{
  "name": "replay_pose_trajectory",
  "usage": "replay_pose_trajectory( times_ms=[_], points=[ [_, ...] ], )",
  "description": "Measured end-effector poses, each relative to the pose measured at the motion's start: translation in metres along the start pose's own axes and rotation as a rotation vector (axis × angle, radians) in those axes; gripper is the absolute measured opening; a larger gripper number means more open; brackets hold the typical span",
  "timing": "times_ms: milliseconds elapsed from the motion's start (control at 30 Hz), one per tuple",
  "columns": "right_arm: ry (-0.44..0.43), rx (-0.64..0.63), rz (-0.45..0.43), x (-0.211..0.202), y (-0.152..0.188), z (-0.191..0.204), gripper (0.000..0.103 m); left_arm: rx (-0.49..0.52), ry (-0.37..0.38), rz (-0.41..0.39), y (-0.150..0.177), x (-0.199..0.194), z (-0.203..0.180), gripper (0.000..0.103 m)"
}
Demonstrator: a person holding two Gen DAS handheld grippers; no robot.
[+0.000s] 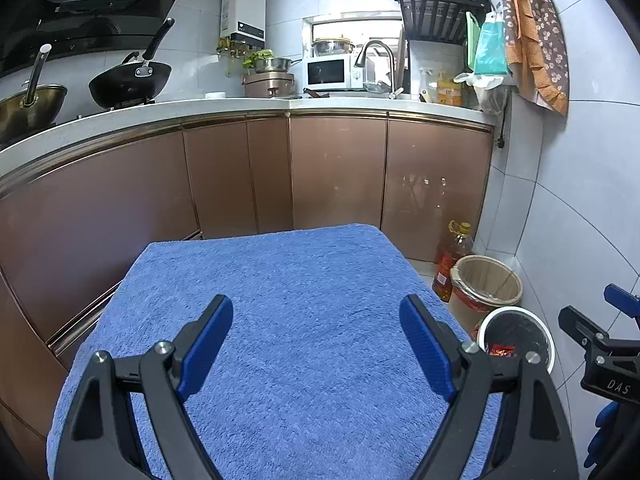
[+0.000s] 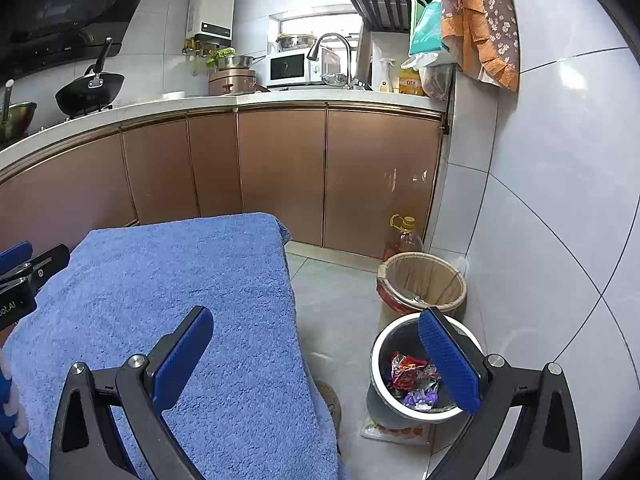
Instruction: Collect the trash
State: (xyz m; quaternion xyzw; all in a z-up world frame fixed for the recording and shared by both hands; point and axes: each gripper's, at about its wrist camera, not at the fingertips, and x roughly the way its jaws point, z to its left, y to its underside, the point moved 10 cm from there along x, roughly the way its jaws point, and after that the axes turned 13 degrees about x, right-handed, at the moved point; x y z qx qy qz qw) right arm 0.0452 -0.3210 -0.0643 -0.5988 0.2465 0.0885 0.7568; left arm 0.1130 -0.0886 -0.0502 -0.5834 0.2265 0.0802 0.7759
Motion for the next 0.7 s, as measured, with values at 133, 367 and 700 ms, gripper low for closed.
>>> replay_pose_trajectory(
  times_ms=[133, 367, 700],
  points=[
    [0.002, 0.003, -0.004, -0.0002, -0.0023, -0.0016, 0.103, 0.002, -0.004, -0.006, -0.0006, -0.0010, 0.0014, 0.085],
    [0.005, 0.001, -0.012, -0.0011, -0.0044, -0.0017, 0.103, 0.001, -0.005, -0.015, -0.0031, -0.0033, 0.0028, 0.085],
    [0.006, 0.001, -0.014, -0.0013, -0.0046, -0.0010, 0.103, 0.002, -0.006, -0.018, -0.0034, -0.0045, 0.0036, 0.085]
  ],
)
